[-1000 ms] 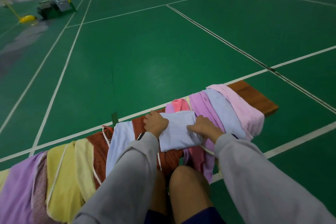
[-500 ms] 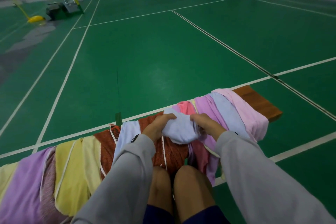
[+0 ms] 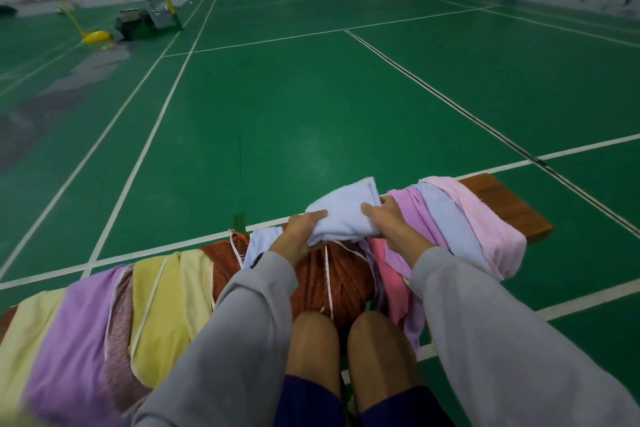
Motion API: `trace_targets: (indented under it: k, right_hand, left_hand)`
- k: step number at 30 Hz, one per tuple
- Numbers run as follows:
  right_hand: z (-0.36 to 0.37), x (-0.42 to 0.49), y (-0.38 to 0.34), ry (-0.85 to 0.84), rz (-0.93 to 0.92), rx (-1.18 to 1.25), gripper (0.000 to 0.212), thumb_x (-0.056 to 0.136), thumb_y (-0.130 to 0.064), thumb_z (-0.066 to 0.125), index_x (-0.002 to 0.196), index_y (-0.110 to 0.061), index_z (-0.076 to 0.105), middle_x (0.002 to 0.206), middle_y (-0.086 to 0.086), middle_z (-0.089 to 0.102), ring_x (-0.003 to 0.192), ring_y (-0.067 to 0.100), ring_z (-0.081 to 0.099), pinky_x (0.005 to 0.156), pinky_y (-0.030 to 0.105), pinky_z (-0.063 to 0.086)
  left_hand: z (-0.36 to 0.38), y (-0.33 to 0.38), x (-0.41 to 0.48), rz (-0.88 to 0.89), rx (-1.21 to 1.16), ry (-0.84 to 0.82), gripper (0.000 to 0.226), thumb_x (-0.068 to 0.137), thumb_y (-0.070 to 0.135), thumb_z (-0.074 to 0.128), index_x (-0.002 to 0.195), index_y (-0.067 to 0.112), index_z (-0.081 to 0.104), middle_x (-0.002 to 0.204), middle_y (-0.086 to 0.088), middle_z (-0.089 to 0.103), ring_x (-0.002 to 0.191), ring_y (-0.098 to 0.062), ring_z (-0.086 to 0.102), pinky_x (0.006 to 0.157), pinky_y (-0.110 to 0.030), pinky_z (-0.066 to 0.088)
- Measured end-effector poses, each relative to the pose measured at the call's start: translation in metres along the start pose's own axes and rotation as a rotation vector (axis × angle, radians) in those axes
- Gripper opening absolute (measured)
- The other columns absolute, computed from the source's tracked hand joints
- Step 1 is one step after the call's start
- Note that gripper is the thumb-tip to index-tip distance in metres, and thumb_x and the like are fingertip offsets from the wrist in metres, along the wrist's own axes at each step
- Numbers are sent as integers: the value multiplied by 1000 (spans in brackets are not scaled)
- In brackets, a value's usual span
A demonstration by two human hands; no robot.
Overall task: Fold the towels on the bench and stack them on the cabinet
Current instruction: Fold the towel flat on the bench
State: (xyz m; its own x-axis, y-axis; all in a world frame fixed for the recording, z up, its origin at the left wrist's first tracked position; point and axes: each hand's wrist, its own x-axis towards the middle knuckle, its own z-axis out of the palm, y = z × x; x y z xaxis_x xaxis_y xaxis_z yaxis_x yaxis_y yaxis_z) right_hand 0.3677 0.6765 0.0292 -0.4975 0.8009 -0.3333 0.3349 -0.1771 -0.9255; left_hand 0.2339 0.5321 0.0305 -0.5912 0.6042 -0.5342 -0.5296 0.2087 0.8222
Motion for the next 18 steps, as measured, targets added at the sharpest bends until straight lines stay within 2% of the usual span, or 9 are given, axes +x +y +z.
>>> trace_targets:
  k: [3, 7, 9, 11, 13, 15, 16, 17, 18]
  right_hand:
    - [9, -2, 5, -108, 178, -162, 35, 97, -14, 64, 126, -5, 46, 123, 17, 59, 111, 37, 63, 85, 45, 58]
    - [33, -5, -1, -169, 197, -337, 42, 98, -14, 63, 133, 2, 48, 127, 23, 59, 109, 37, 63, 86, 48, 59]
    - [51, -7, -10, -191, 109, -395, 39, 97, -9, 62, 133, 3, 52, 124, 19, 62, 102, 30, 61, 85, 40, 56]
    - [73, -12, -20, -214, 5, -441, 32, 96, -5, 61, 127, 5, 60, 124, 17, 65, 97, 22, 56, 78, 28, 45]
    - [95, -21, -29, -223, -29, -516, 32, 97, -11, 63, 125, 4, 63, 127, 18, 66, 95, 19, 55, 75, 26, 40]
    - [117, -33, -34, -243, -34, -584, 33, 96, -18, 66, 122, 1, 65, 123, 15, 68, 94, 17, 56, 70, 25, 43]
    - [127, -37, -34, -265, -28, -596, 27, 94, -17, 67, 116, -1, 66, 115, 13, 68, 91, 17, 57, 63, 24, 45]
    - [137, -47, -35, -297, -12, -599, 21, 92, -14, 69, 109, -3, 65, 106, 12, 67, 86, 17, 59, 51, 22, 44]
    - [147, -54, -34, -320, -10, -614, 17, 90, -11, 69, 105, -4, 64, 99, 12, 65, 77, 18, 59, 40, 18, 40]
  left_hand:
    - [-8, 1, -2, -123, 266, -11, 45, 90, 25, 72, 129, 6, 61, 109, -13, 66, 79, -21, 63, 65, -31, 55]
    - [-50, 5, -3, 62, 606, -239, 55, 82, 18, 59, 133, -1, 61, 132, -16, 64, 107, -25, 65, 97, -27, 46]
    - [-68, 3, -5, 164, 585, -257, 44, 88, 19, 61, 128, 3, 65, 128, -9, 66, 92, -20, 75, 88, -27, 52]
    - [-76, 11, -11, 113, 419, -39, 33, 93, 18, 65, 126, 13, 63, 120, -3, 64, 58, -4, 70, 71, -27, 58]
    - [-113, 19, -20, 295, 748, -2, 21, 89, 19, 66, 110, 15, 67, 109, -9, 68, 63, -12, 72, 77, -30, 55]
    - [-148, 28, -40, 535, 1032, -123, 34, 81, 31, 57, 95, 4, 71, 94, -18, 71, 79, -31, 69, 77, -30, 47]
    - [-165, 30, -38, 488, 1174, -132, 37, 80, 31, 57, 93, -1, 71, 93, -21, 71, 83, -33, 67, 78, -30, 46]
    - [-184, 27, -39, 338, 1298, 100, 30, 82, 23, 63, 94, -3, 71, 95, -21, 72, 86, -33, 66, 80, -29, 47]
    - [-207, 27, -37, 323, 1399, 376, 18, 82, 16, 72, 92, 1, 75, 95, -16, 74, 85, -29, 67, 80, -21, 47]
